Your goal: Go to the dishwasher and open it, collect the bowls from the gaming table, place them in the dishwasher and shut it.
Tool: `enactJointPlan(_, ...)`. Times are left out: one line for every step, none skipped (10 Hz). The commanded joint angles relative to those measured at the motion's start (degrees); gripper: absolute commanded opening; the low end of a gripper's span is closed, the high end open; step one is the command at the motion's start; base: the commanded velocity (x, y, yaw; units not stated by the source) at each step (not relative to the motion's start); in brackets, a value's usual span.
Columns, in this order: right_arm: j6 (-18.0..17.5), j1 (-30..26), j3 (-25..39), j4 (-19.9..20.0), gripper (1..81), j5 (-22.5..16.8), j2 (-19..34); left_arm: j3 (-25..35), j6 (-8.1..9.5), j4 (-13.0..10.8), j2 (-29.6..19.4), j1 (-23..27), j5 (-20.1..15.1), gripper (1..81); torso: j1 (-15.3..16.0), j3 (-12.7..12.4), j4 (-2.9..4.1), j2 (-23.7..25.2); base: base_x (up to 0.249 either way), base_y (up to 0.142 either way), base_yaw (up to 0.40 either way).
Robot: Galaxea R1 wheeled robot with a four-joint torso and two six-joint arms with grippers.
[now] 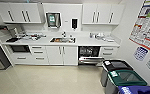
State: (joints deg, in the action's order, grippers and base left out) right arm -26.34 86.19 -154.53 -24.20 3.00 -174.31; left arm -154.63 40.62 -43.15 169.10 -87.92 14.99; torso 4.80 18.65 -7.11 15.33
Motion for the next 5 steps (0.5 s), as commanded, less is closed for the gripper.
enactJointPlan(0.0,-1.9,0.3,-0.1,1.0,-2.8,-0.1,0.0,0.07,-0.4,-0.4,1.3,-1.9,1.0,0.0,0.0,0.00,0.0,0.134,0.000,0.000)
enactJointPlan(0.0,-2.1,0.3,-0.1,1.0,-2.8,-0.1,0.0,0.07,-0.4,-0.4,1.2,-1.8,1.0,0.0,0.0,0.00,0.0,0.133,0.000,0.000)
enactJointPlan(0.1,-2.1,0.3,-0.1,1.0,-2.8,-0.2,0.0,0.07,-0.4,-0.4,1.3,-1.7,1.0,0.0,0.0,0.00,0.0,0.134,0.000,0.000)
enactJointPlan(0.2,-2.1,0.3,-0.2,1.0,-2.8,-0.3,0.0,0.07,-0.4,-0.4,1.2,-1.7,1.0,0.0,0.0,0.00,0.0,0.134,0.000,0.000)
enactJointPlan(0.2,-2.1,0.3,-0.1,1.0,-2.8,-0.3,0.0,0.07,-0.4,-0.4,1.3,-1.7,1.0,0.0,0.0,0.00,0.0,0.133,0.000,0.000)
